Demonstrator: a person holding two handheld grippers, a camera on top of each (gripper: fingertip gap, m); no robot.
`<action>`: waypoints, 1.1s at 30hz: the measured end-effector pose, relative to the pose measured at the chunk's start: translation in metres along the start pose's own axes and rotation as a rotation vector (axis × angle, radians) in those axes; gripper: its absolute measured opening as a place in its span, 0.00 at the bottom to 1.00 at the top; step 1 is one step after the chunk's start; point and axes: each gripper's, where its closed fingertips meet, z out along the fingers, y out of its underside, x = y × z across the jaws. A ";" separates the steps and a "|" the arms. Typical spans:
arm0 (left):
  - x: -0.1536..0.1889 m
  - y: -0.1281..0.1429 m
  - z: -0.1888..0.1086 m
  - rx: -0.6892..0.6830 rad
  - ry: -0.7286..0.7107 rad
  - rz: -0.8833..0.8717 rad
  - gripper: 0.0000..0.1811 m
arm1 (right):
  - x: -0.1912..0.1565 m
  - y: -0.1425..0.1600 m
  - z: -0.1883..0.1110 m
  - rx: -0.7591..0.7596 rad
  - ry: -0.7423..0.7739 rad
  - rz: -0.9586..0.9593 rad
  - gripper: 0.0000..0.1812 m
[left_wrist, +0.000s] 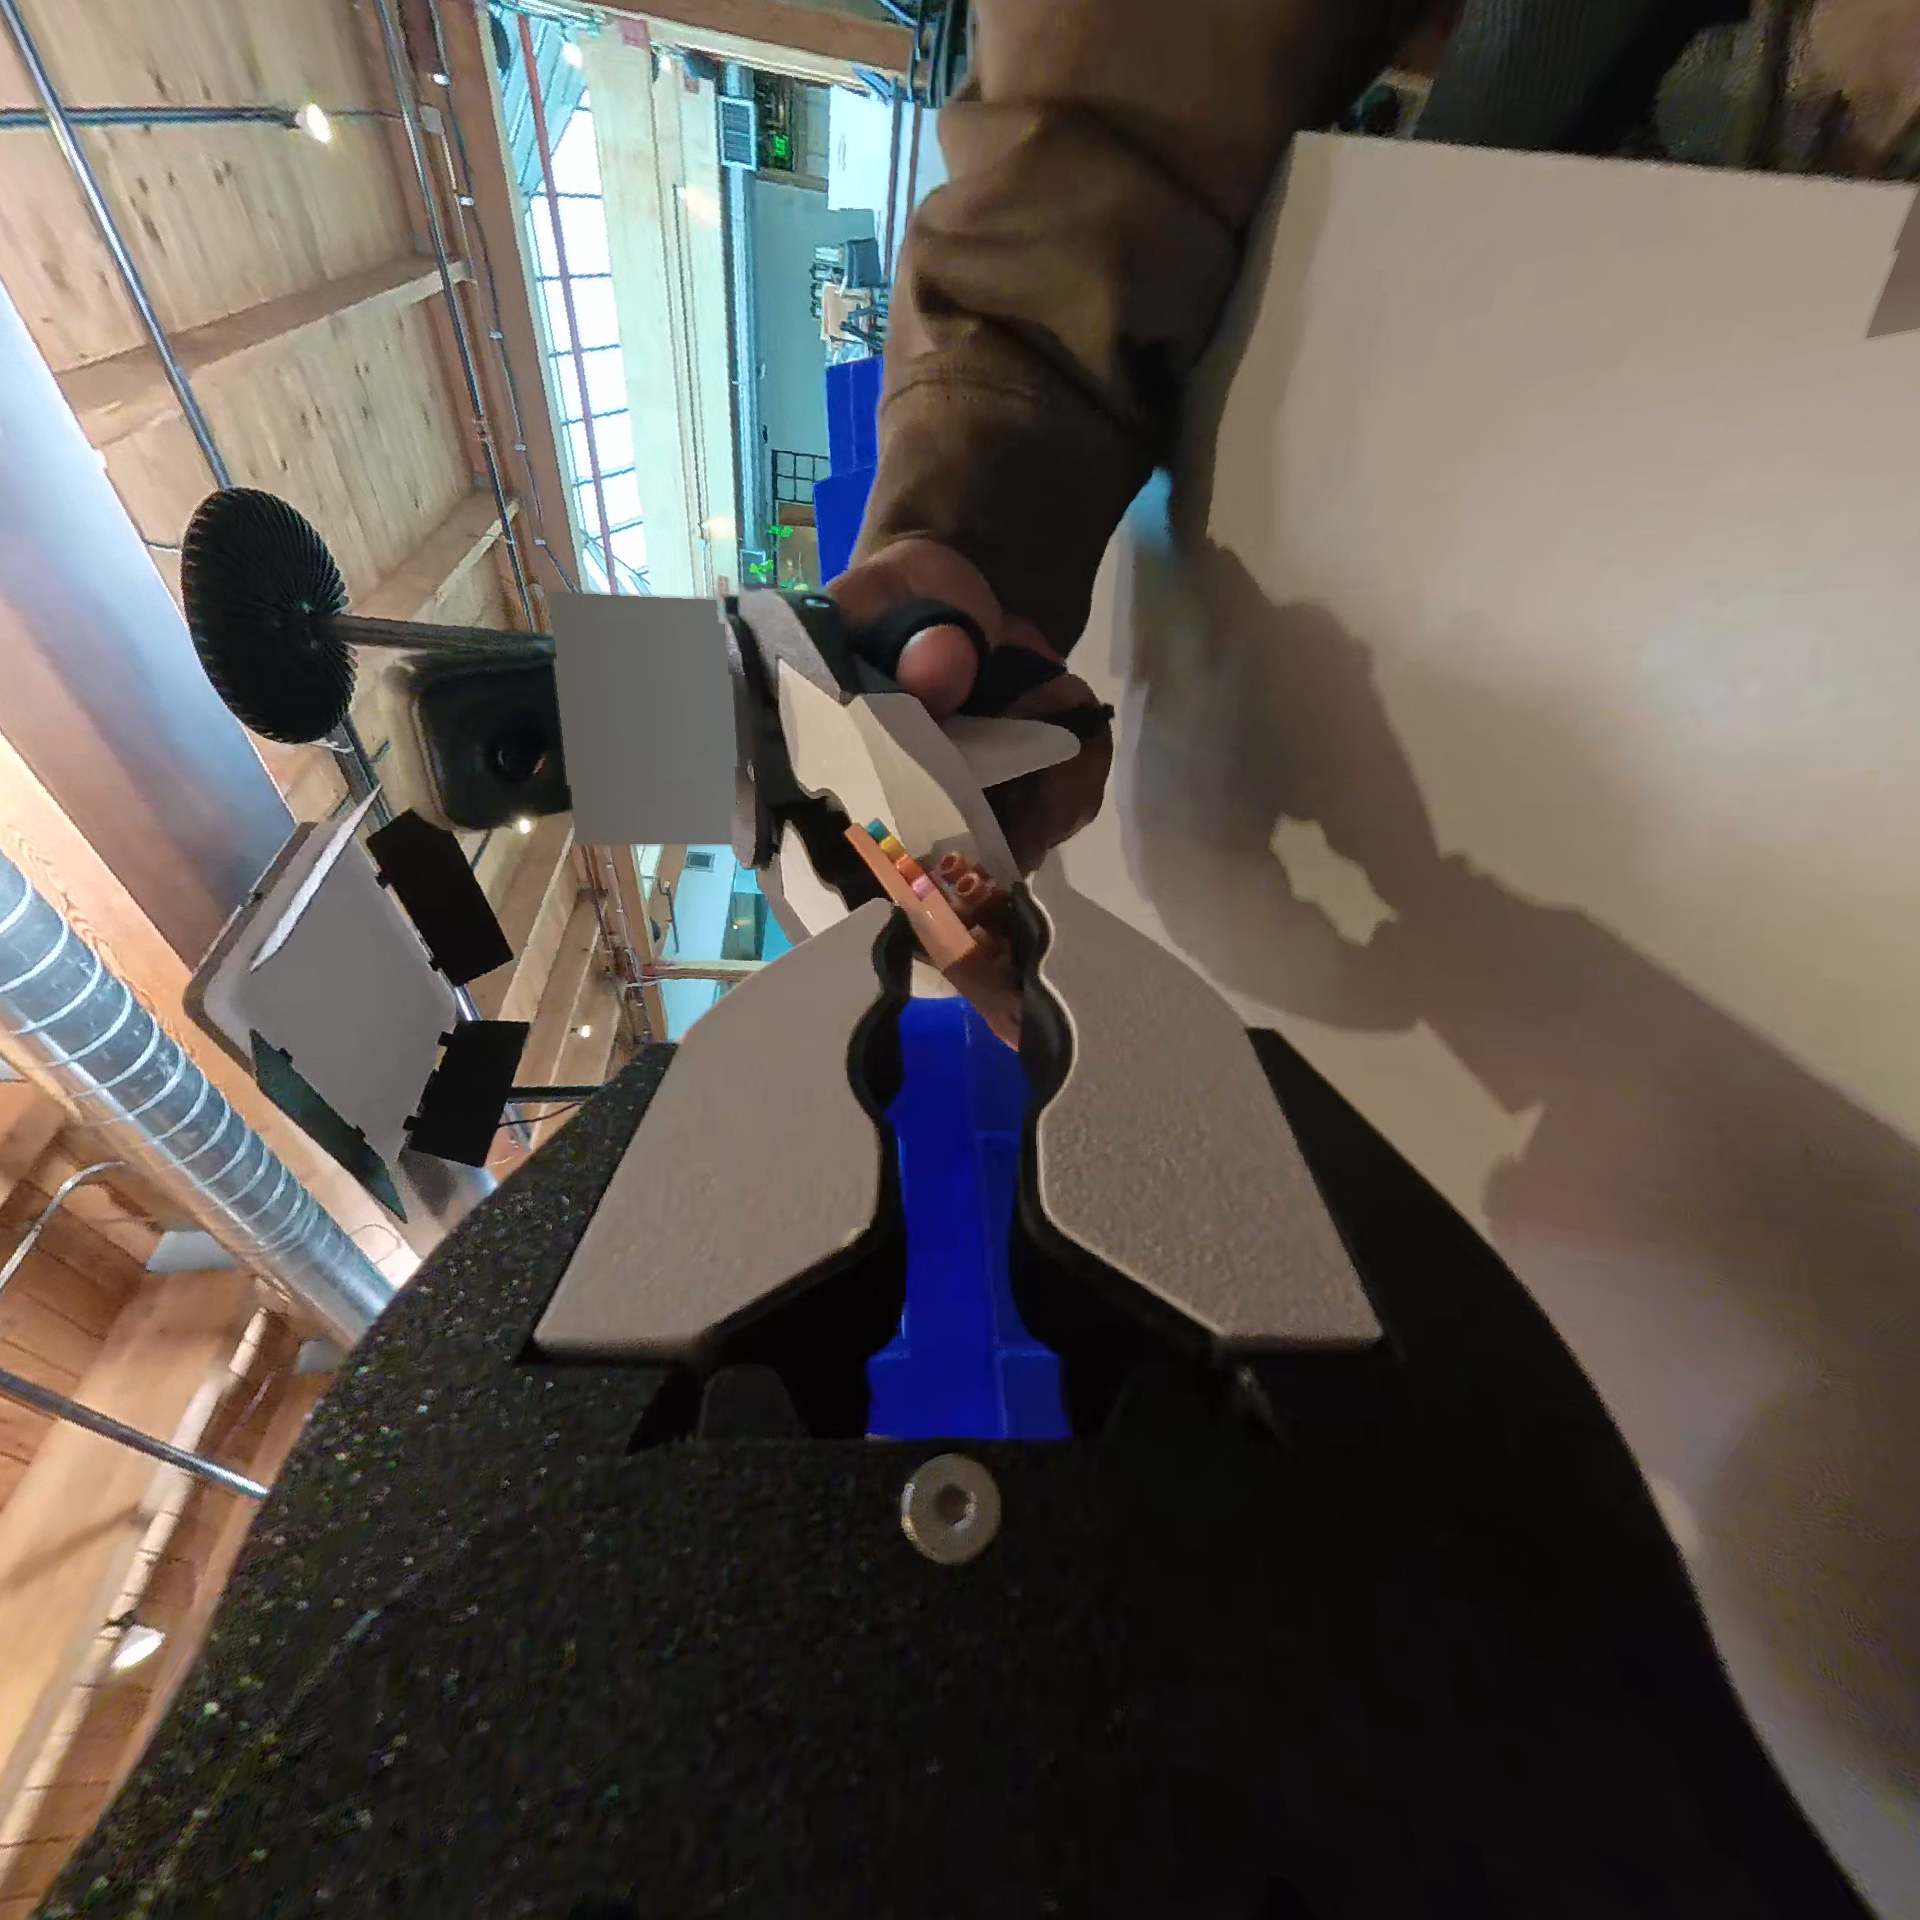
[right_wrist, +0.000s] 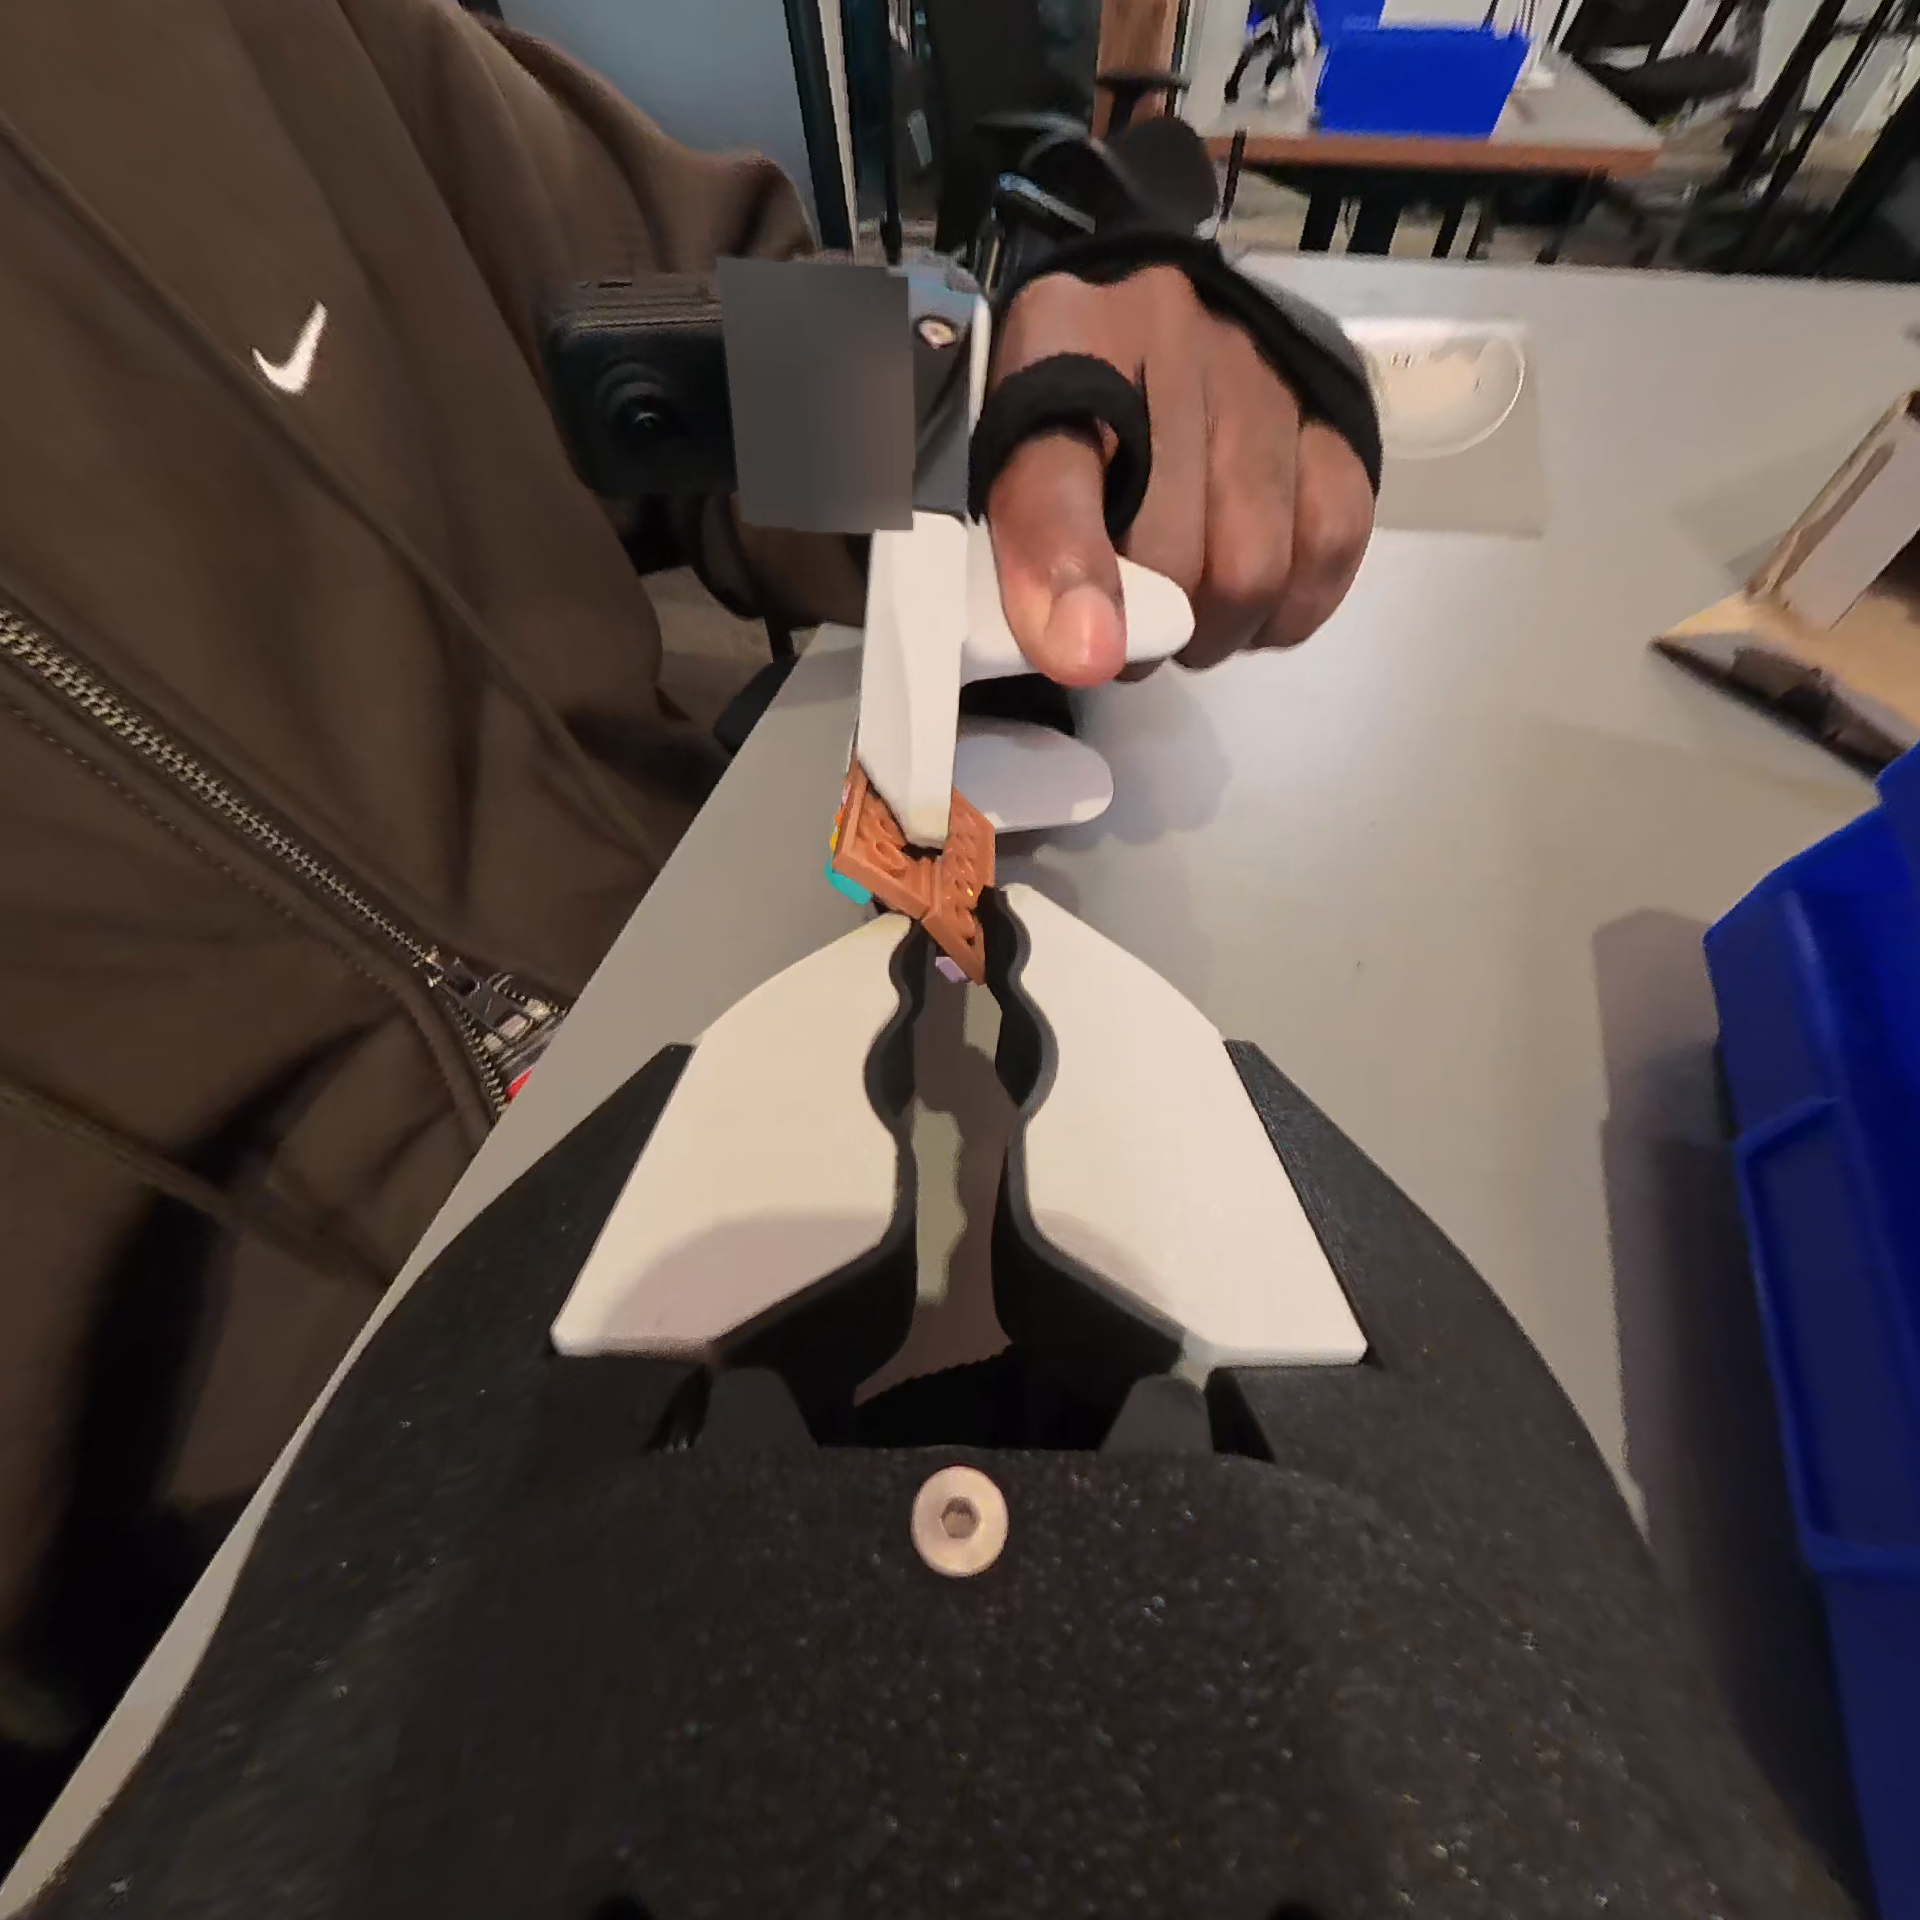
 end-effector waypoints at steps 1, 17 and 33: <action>0.002 0.001 0.001 -0.007 0.002 0.020 0.10 | 0.000 0.002 0.000 -0.012 -0.004 0.009 0.06; 0.017 0.002 0.006 -0.043 0.016 0.182 0.10 | -0.001 0.021 0.001 -0.098 -0.052 0.061 0.07; 0.031 0.005 0.009 -0.066 0.075 0.315 0.10 | -0.001 0.037 0.001 -0.185 -0.061 0.066 0.07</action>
